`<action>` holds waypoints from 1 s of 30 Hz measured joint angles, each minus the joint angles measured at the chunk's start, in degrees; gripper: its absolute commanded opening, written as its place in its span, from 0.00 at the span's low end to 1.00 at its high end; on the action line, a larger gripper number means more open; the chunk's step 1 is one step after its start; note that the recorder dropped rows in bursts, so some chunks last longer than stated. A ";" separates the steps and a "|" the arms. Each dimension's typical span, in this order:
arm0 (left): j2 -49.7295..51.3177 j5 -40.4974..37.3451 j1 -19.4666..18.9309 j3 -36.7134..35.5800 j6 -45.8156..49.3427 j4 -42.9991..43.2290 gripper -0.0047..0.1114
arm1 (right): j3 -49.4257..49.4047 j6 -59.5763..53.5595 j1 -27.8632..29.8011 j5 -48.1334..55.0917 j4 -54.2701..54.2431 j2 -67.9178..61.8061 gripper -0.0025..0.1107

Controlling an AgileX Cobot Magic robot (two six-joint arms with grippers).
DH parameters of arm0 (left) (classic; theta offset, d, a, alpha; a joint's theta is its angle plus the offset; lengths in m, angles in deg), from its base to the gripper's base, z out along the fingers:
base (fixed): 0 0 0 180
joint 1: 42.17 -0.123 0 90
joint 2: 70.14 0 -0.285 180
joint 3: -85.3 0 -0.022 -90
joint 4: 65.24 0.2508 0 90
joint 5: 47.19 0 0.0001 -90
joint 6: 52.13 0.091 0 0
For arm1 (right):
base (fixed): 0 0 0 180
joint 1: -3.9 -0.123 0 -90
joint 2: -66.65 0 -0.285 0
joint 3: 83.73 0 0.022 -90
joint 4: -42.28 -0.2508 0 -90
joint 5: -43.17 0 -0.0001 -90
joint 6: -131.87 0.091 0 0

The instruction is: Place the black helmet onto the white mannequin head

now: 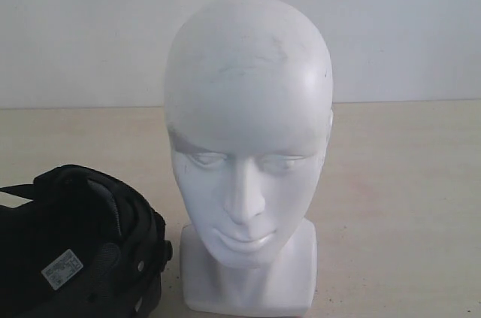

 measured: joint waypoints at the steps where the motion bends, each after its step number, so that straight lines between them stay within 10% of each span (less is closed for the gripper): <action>1: -0.56 -0.90 1.07 0.00 0.03 -0.13 0.48 | 0.00 0.00 0.00 0.00 0.00 0.00 0.02; 9: -1.21 -1.98 7.10 -5.41 2.87 -7.08 0.49 | 0.00 0.00 0.00 0.00 0.00 0.00 0.02; 14: -1.21 -1.91 7.09 -12.77 4.63 -5.16 0.69 | 0.00 0.00 0.00 0.00 0.00 0.00 0.02; 30: 4.20 4.51 7.74 -14.74 10.34 -5.99 0.69 | 0.00 0.00 0.00 0.00 0.00 0.00 0.02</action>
